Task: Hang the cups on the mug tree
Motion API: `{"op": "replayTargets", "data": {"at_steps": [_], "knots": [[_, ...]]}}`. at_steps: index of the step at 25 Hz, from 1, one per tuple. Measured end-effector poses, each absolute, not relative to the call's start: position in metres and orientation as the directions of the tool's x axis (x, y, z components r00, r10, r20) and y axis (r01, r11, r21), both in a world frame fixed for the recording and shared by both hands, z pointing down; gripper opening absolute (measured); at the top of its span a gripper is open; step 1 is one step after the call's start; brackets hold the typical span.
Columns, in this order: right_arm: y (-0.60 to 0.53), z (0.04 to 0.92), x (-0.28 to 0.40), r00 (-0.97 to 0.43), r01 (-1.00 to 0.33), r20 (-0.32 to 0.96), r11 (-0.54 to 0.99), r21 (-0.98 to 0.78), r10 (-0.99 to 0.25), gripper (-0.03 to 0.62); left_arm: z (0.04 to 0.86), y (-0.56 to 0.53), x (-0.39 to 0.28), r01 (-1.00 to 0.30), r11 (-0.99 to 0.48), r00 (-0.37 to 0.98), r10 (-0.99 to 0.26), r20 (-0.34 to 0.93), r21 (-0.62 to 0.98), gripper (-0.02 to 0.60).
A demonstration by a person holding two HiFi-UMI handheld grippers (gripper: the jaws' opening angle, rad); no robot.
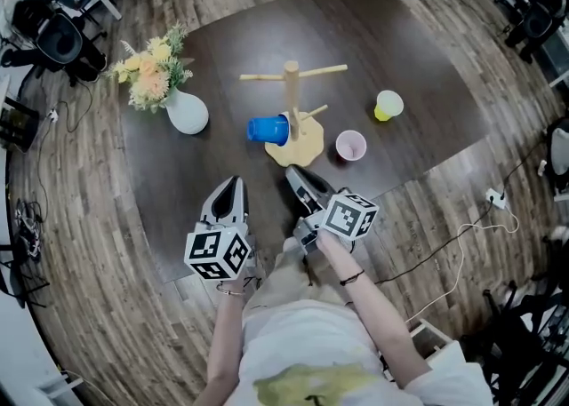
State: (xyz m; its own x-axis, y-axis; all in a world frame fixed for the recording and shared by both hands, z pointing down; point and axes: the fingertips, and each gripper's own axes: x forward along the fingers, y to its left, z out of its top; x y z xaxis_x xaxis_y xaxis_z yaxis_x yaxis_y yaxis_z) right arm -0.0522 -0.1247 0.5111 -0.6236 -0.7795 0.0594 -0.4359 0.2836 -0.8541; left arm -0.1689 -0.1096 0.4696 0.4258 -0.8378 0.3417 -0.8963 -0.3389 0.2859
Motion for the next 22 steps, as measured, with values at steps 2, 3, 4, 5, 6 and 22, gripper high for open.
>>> {"op": "replayTargets", "data": {"at_steps": [2, 3, 4, 5, 6, 22], "knots": [[-0.120, 0.511, -0.045, -0.605, -0.497, 0.083, 0.294, -0.817, -0.792, 0.028, 0.471, -0.106, -0.168, -0.888, -0.358, 0.445, -0.828, 0.341, 0.289, 0.023], [-0.117, 0.511, -0.041, -0.594, -0.526, 0.096, 0.295, -0.797, -0.799, 0.025, 0.472, -0.105, -0.167, -0.884, -0.367, 0.454, -0.823, 0.341, 0.290, 0.023], [-0.114, 0.512, -0.037, -0.582, -0.554, 0.109, 0.295, -0.778, -0.806, 0.023, 0.474, -0.103, -0.166, -0.880, -0.376, 0.463, -0.818, 0.342, 0.292, 0.023], [-0.112, 0.513, -0.032, -0.570, -0.581, 0.123, 0.293, -0.759, -0.812, 0.023, 0.475, -0.101, -0.164, -0.875, -0.383, 0.471, -0.812, 0.343, 0.294, 0.023], [-0.109, 0.514, -0.028, -0.560, -0.608, 0.136, 0.293, -0.738, -0.817, 0.023, 0.477, -0.100, -0.162, -0.871, -0.392, 0.480, -0.807, 0.343, 0.296, 0.023], [-0.095, 0.537, 0.063, -0.363, -0.882, 0.338, 0.204, -0.424, -0.868, 0.023, 0.490, -0.087, -0.118, -0.839, -0.454, 0.541, -0.757, 0.367, 0.301, 0.023]]}}
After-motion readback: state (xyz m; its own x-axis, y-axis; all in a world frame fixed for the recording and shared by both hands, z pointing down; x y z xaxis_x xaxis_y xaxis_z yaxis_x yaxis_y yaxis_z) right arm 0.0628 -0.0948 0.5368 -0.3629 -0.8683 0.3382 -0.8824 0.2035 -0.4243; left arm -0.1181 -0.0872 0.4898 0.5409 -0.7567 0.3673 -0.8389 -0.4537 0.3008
